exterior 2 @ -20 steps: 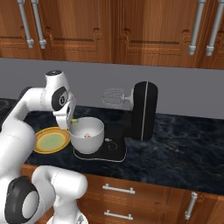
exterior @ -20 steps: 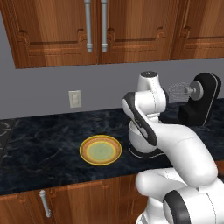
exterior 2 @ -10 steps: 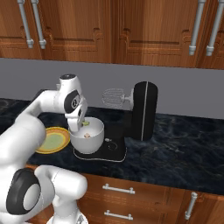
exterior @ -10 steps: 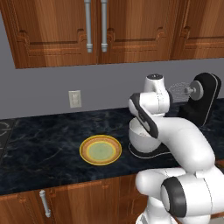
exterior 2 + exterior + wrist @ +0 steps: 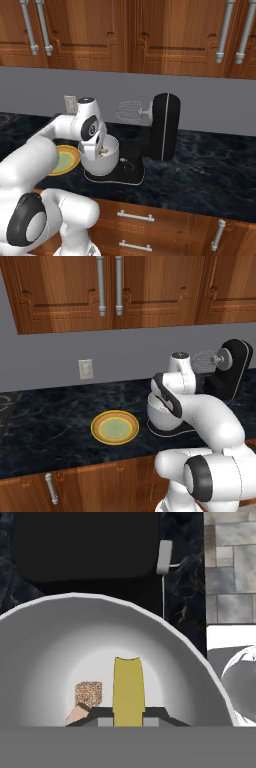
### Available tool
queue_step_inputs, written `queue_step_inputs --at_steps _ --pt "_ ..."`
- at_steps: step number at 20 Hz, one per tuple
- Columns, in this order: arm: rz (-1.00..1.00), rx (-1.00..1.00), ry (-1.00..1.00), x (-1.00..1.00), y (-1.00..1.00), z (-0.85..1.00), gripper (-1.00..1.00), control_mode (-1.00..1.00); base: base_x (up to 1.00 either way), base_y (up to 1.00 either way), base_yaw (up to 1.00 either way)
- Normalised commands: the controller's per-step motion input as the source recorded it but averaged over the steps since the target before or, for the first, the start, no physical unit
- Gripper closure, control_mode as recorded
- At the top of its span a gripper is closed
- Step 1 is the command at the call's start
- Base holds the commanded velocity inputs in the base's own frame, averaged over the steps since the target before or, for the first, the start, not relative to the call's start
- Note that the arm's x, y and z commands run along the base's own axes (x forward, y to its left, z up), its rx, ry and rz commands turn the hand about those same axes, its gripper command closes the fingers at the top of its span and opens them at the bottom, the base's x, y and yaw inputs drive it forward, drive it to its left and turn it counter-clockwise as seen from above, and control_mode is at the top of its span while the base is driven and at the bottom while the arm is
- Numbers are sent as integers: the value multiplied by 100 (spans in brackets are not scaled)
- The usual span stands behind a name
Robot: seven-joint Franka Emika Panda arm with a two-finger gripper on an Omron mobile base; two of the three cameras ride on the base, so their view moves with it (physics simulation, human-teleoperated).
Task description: Add butter and sugar cubes to the stand mixer bowl and then turn on the stand mixer to begin making frosting.
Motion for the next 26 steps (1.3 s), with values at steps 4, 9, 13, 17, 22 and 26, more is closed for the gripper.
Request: queue_step_inputs --at_steps 4,9,13,17,22,26 --pt "-3 0 1 25 0 -19 100 -100 0 0 0" --pt "-2 0 1 37 0 -8 100 -100 0 0 0" --pt "-1 0 2 45 0 -4 100 -100 0 0 0" --pt "-1 0 3 34 0 -25 100 -100 0 0 0" --pt "-2 0 2 8 0 -20 -100 -100 0 0 0" --pt "0 0 0 -8 0 1 -100 -100 0 0 0"
